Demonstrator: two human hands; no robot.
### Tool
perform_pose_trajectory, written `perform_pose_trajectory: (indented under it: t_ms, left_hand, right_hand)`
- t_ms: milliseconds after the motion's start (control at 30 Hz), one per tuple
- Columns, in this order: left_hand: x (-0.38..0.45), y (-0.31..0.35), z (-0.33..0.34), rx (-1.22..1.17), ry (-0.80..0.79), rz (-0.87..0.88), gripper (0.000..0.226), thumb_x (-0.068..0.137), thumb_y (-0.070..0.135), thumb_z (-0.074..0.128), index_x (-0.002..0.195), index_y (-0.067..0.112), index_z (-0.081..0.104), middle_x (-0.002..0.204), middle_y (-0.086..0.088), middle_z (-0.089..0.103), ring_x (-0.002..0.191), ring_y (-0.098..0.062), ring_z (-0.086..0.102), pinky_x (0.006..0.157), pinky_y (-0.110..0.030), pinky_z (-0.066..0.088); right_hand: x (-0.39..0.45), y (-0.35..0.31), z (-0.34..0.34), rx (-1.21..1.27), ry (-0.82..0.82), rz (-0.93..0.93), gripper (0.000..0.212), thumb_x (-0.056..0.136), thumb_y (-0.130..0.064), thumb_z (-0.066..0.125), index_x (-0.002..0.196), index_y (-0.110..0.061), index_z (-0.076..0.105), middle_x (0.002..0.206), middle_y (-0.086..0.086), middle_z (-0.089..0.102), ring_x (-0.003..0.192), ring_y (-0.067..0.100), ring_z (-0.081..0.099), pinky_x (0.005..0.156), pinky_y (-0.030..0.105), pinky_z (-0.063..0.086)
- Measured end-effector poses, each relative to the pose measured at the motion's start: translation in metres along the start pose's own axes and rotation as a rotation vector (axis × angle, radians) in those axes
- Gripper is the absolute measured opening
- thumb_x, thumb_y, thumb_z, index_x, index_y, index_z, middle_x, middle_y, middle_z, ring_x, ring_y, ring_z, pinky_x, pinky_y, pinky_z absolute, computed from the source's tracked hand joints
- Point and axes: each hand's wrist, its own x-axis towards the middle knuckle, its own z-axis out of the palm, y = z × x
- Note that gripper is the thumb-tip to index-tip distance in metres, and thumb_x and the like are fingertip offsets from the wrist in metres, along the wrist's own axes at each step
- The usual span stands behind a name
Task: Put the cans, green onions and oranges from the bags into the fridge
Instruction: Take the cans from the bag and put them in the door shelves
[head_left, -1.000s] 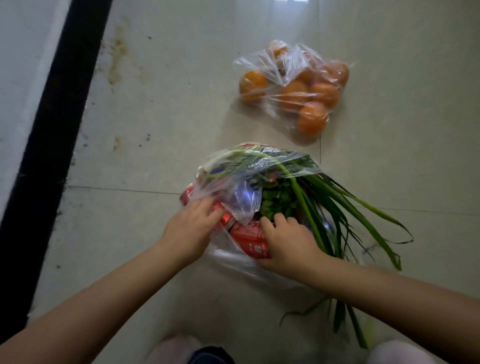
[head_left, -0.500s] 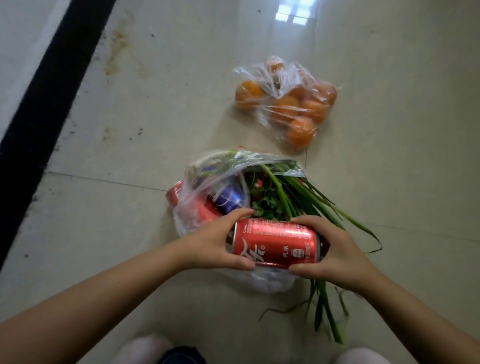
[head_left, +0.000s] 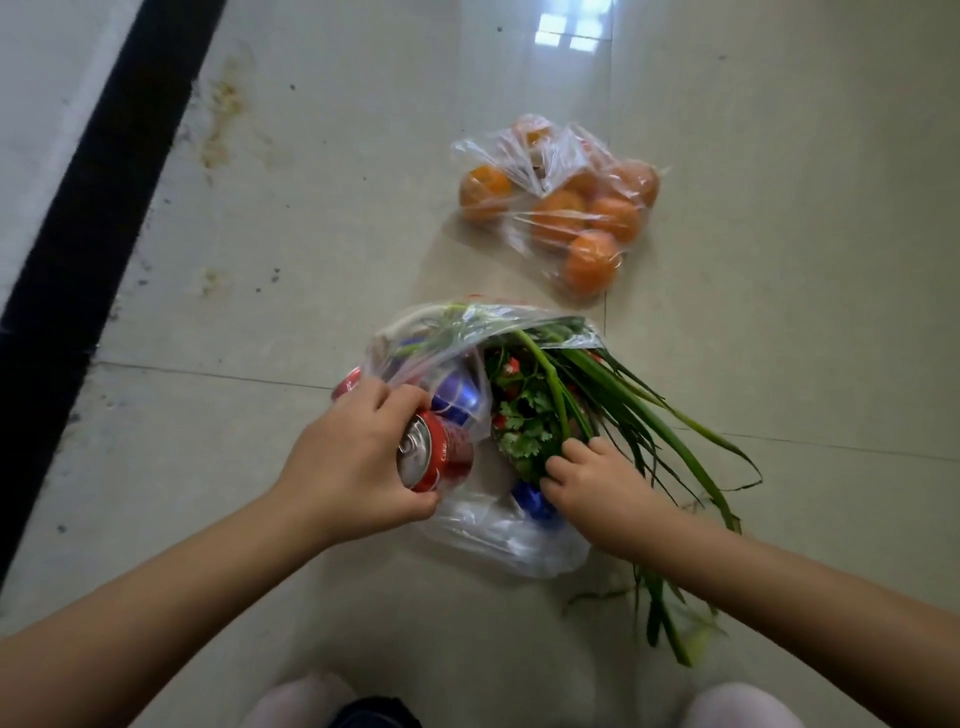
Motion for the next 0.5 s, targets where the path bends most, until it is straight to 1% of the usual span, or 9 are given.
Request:
perform_pose_trajectory:
  t_ms: [67, 133, 167, 200, 267, 300, 367, 433, 500]
  left_hand:
    - [-0.002, 0.0, 0.004, 0.075, -0.068, 0.018, 0.071, 0.046, 0.044, 0.08, 0.109, 0.019, 0.059, 0.098, -0.002, 0.059, 0.084, -0.023, 0.061, 0.057, -0.027, 0.045]
    - [-0.002, 0.004, 0.003, 0.175, -0.085, 0.1, 0.07, 0.035, 0.049, 0.08, 0.095, 0.02, 0.062, 0.084, -0.001, 0.061, 0.07, -0.021, 0.065, 0.043, -0.023, 0.047]
    - [-0.003, 0.008, 0.002, 0.208, -0.086, 0.121, 0.069, 0.037, 0.051, 0.079, 0.096, 0.021, 0.061, 0.085, 0.0, 0.061, 0.073, -0.02, 0.065, 0.044, -0.023, 0.047]
    - [-0.004, 0.013, 0.002, 0.208, -0.116, 0.111, 0.067, 0.046, 0.05, 0.077, 0.104, 0.022, 0.057, 0.095, -0.001, 0.058, 0.084, -0.021, 0.063, 0.052, -0.026, 0.049]
    - [-0.006, 0.017, 0.005, 0.201, -0.166, 0.077, 0.062, 0.069, 0.048, 0.066, 0.121, 0.025, 0.042, 0.117, 0.001, 0.045, 0.109, -0.019, 0.049, 0.074, -0.028, 0.048]
    - [-0.005, 0.017, 0.005, 0.195, -0.204, 0.046, 0.061, 0.073, 0.047, 0.063, 0.124, 0.025, 0.038, 0.122, 0.001, 0.042, 0.113, -0.018, 0.045, 0.08, -0.027, 0.046]
    - [-0.005, 0.016, 0.009, 0.168, -0.229, 0.02, 0.06, 0.075, 0.047, 0.061, 0.125, 0.024, 0.038, 0.124, 0.0, 0.041, 0.115, -0.018, 0.044, 0.082, -0.027, 0.046]
    - [-0.002, 0.016, 0.009, 0.157, -0.239, 0.018, 0.06, 0.074, 0.048, 0.063, 0.124, 0.023, 0.039, 0.123, -0.001, 0.042, 0.115, -0.019, 0.044, 0.082, -0.027, 0.045]
    - [-0.003, 0.015, 0.012, 0.15, -0.255, -0.002, 0.06, 0.073, 0.046, 0.064, 0.124, 0.022, 0.041, 0.123, -0.002, 0.043, 0.114, -0.02, 0.045, 0.082, -0.028, 0.045]
  right_hand:
    - [0.003, -0.007, -0.004, -0.052, -0.036, -0.026, 0.033, 0.026, -0.034, 0.087, 0.05, -0.022, 0.067, 0.051, -0.01, 0.06, 0.057, 0.013, 0.058, 0.05, 0.019, 0.043]
    - [0.003, -0.008, -0.005, -0.051, -0.052, -0.059, 0.026, 0.049, -0.033, 0.082, 0.067, -0.017, 0.071, 0.065, -0.002, 0.068, 0.073, 0.018, 0.06, 0.063, 0.026, 0.046]
    - [0.003, -0.009, -0.004, -0.055, -0.1, -0.037, 0.024, 0.061, -0.03, 0.077, 0.076, -0.013, 0.07, 0.071, 0.003, 0.07, 0.079, 0.021, 0.061, 0.071, 0.028, 0.046]
    - [0.002, -0.011, -0.004, -0.08, -0.114, -0.021, 0.026, 0.057, -0.031, 0.079, 0.072, -0.012, 0.069, 0.065, 0.005, 0.07, 0.073, 0.019, 0.062, 0.07, 0.025, 0.046]
    - [-0.003, -0.014, 0.001, -0.059, -0.077, 0.023, 0.039, 0.017, -0.034, 0.085, 0.04, -0.014, 0.06, 0.032, 0.0, 0.055, 0.037, 0.012, 0.055, 0.049, 0.013, 0.042]
    - [-0.003, -0.015, 0.004, -0.041, -0.069, 0.046, 0.041, 0.01, -0.031, 0.084, 0.034, -0.013, 0.056, 0.028, 0.0, 0.049, 0.03, 0.012, 0.05, 0.044, 0.011, 0.04]
    - [-0.004, -0.021, 0.011, -0.099, -0.048, 0.013, 0.025, 0.031, -0.025, 0.081, 0.043, -0.016, 0.06, 0.038, -0.002, 0.054, 0.037, 0.013, 0.051, 0.043, 0.014, 0.039]
    - [0.0, -0.027, 0.009, -0.197, -0.007, -0.06, 0.005, 0.054, -0.022, 0.067, 0.058, -0.02, 0.068, 0.055, -0.004, 0.062, 0.049, 0.013, 0.055, 0.047, 0.019, 0.039]
    - [0.014, -0.037, 0.019, -0.301, -0.079, -0.107, 0.013, 0.05, -0.029, 0.074, 0.06, -0.021, 0.072, 0.06, -0.006, 0.066, 0.055, 0.012, 0.058, 0.054, 0.024, 0.037]
